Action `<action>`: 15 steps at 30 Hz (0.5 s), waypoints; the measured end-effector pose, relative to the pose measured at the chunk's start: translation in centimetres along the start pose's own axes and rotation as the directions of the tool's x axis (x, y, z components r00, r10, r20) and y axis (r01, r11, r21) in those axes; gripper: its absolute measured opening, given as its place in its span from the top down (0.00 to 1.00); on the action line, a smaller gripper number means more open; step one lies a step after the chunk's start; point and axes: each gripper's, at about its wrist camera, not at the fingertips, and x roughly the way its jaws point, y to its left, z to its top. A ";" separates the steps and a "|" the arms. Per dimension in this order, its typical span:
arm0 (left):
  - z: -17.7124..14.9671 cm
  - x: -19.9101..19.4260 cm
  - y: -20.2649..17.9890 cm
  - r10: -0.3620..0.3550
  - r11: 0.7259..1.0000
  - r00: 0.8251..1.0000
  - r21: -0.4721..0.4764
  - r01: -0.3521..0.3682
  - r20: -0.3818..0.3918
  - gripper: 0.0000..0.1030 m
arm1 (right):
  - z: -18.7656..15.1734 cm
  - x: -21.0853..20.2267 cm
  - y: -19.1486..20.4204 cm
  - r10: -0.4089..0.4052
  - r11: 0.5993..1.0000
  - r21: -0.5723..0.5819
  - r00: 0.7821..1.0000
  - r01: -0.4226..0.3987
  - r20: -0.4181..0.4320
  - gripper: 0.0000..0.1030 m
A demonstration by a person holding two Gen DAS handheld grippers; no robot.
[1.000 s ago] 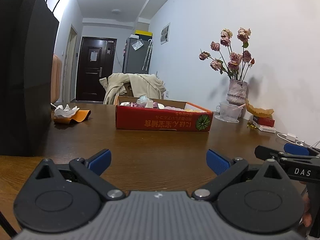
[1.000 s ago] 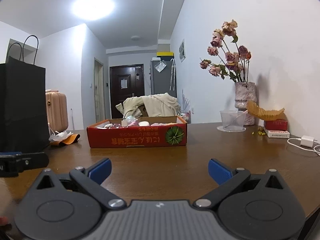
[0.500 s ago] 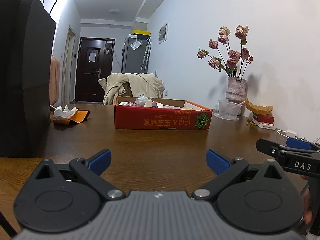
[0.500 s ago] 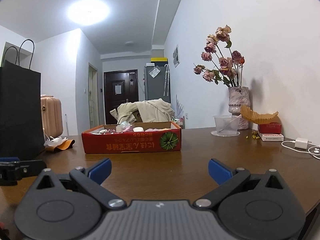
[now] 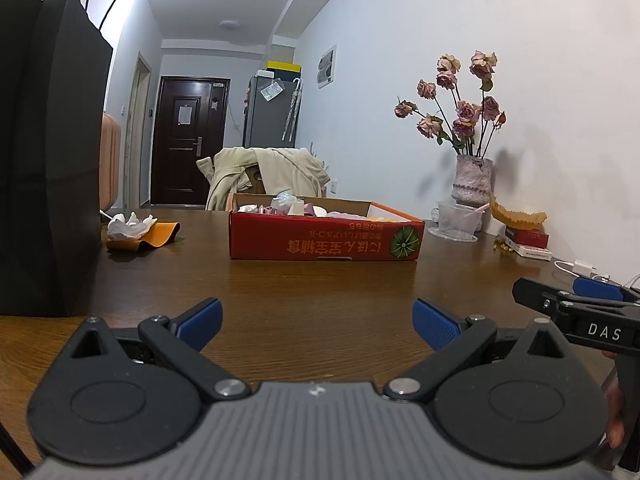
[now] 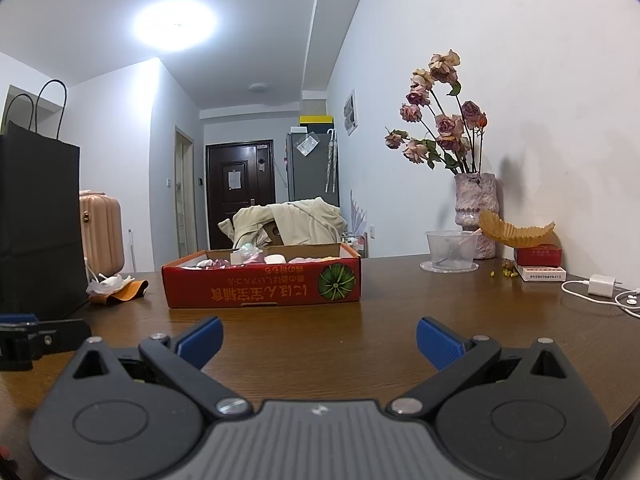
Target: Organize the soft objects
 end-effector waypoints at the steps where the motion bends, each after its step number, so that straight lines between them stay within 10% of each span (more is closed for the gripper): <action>1: 0.0 0.0 0.0 0.000 1.000 1.000 -0.001 0.000 0.000 0.00 | 0.0 0.0 0.0 -0.002 1.000 0.000 1.000 0.002 0.001 0.00; 15: -0.1 -0.2 -0.3 0.016 1.000 1.000 0.026 -0.016 0.011 0.00 | -0.1 0.0 0.2 -0.004 1.000 -0.003 1.000 0.004 -0.002 0.00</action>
